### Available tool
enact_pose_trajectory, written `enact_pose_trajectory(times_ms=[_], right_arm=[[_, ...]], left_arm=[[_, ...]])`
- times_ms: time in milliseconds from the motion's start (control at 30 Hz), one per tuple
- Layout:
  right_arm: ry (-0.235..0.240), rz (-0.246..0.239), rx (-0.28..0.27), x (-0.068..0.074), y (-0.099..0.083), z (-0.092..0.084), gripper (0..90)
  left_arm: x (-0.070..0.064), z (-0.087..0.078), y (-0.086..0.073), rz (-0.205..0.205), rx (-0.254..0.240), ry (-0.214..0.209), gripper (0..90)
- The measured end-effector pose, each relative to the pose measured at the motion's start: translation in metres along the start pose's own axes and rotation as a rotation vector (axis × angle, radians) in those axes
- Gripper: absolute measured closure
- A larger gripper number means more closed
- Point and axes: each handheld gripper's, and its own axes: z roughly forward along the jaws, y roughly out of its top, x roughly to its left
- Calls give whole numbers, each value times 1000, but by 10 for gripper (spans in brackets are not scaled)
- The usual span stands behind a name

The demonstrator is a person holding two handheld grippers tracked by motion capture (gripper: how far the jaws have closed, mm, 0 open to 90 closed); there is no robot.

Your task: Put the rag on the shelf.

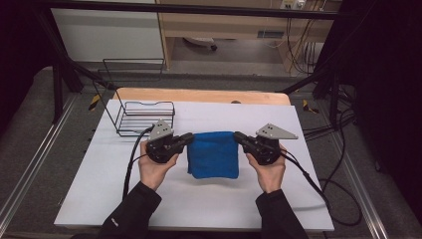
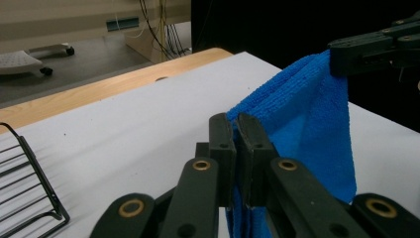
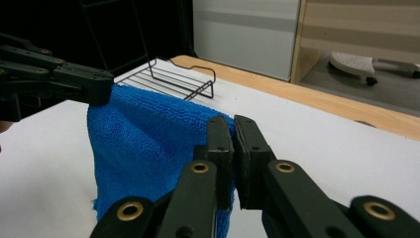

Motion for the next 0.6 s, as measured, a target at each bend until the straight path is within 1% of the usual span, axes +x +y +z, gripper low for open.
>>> enact_pose_trajectory(times_ms=[167,333,600], right_arm=[[1,-5,-38,7,5,-1,867],[5,-7,-73,13,9,0,867],[14,-12,-124,24,16,4,867]], left_arm=[[1,-8,5,10,-23,13,857],[4,-18,9,7,-60,26,857],[9,-33,15,11,-103,45,857]])
